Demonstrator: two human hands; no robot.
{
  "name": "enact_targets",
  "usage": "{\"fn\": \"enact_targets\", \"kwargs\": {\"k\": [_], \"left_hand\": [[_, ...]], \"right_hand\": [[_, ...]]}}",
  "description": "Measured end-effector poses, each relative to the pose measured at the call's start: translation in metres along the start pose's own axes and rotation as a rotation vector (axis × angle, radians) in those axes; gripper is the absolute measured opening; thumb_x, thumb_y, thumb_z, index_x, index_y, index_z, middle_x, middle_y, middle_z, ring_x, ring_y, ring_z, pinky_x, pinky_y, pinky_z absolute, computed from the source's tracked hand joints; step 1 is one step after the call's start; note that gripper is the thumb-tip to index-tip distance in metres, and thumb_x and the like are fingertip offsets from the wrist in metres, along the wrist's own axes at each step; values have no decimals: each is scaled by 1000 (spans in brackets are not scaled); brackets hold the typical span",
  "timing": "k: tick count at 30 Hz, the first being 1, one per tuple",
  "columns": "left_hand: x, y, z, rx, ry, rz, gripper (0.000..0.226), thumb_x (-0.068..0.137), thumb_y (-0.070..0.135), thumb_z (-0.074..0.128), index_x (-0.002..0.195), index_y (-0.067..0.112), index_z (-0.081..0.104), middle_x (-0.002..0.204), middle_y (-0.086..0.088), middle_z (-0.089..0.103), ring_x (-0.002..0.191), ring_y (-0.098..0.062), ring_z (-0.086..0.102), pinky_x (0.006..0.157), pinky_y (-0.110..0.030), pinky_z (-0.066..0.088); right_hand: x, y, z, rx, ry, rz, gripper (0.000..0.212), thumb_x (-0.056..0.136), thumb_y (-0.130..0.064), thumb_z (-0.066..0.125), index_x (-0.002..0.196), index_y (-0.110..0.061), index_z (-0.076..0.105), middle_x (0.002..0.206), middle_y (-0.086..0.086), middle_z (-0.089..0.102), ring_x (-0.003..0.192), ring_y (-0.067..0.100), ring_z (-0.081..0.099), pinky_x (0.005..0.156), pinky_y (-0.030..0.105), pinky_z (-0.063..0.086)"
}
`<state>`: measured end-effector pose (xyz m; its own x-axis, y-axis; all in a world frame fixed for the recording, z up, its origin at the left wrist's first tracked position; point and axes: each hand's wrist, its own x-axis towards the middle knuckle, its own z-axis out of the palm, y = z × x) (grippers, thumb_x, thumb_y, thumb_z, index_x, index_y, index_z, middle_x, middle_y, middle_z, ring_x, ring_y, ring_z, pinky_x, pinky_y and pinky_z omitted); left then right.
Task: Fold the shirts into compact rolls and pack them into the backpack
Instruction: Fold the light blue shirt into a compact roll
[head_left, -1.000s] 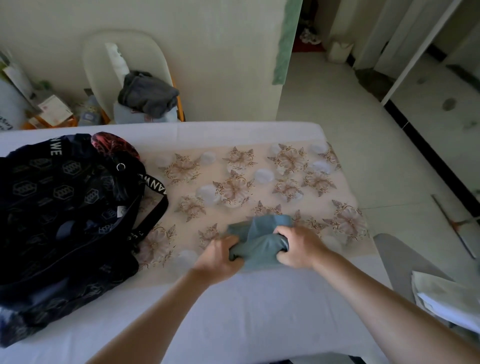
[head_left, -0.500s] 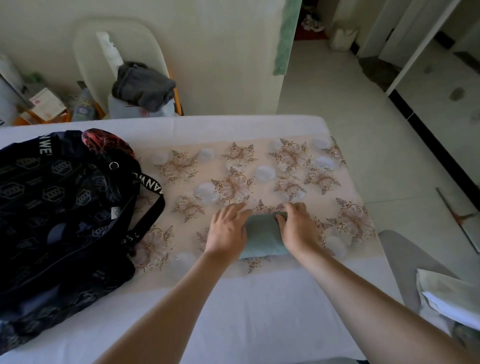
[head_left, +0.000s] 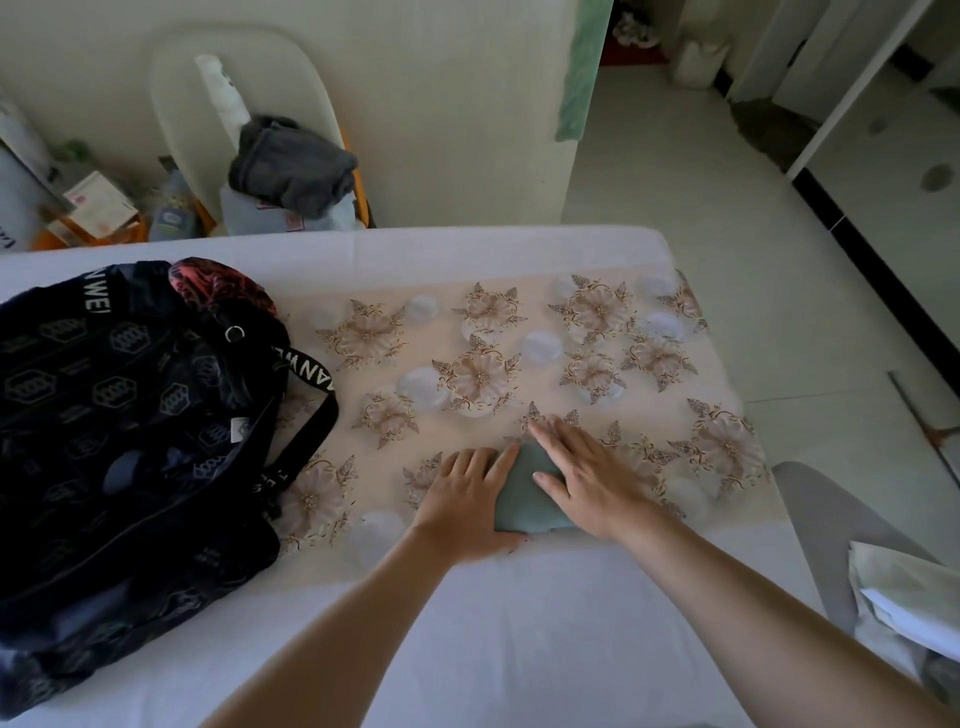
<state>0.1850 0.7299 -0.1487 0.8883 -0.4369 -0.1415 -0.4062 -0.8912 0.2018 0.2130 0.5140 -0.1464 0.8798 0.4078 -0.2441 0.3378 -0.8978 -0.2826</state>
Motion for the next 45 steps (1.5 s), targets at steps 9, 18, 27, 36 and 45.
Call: {"fn": "enact_targets", "kwargs": {"k": [9, 18, 27, 36, 45], "left_hand": [[-52, -66, -12, 44, -47, -203, 77, 93, 48, 52, 155, 36, 9, 163, -6, 7, 150, -31, 4, 121, -47, 6], [-135, -72, -24, -652, 244, -741, 63, 97, 30, 54, 152, 21, 27, 161, -10, 12, 146, -31, 17, 117, -41, 23], [-137, -91, -28, -772, 87, -801, 82, 92, 25, 62, 157, 24, 13, 159, -7, 27, 138, -25, 40, 108, -30, 37], [-95, -124, -61, -813, 3, -1048, 104, 75, 50, 79, 153, 11, 23, 146, -11, 46, 130, -26, 48, 98, -29, 43], [-99, -109, -94, -1119, 163, -999, 47, 60, 26, 80, 103, 24, 64, 96, -2, 71, 87, -20, 69, 80, -43, 60]], "right_hand": [[-29, -76, 14, 171, -30, 149, 68, 92, -65, 36, 145, -22, 33, 136, 6, 44, 118, 29, 52, 94, 41, 48], [-21, -175, 24, 222, -156, 26, 54, 89, -53, 61, 132, -22, 52, 139, 0, 45, 121, 25, 53, 97, 36, 46], [19, -218, 28, 419, -211, -20, 81, 93, -28, 60, 160, -23, 13, 167, -2, -5, 154, 20, 3, 123, 34, 15], [58, -198, 24, 402, -173, -154, 70, 91, -43, 65, 151, -23, 36, 156, -2, 31, 143, 20, 32, 117, 35, 28], [70, -178, -6, 688, -63, -124, 105, 71, -44, 85, 153, -30, 20, 153, -11, 25, 135, 6, 37, 111, 30, 35]]}}
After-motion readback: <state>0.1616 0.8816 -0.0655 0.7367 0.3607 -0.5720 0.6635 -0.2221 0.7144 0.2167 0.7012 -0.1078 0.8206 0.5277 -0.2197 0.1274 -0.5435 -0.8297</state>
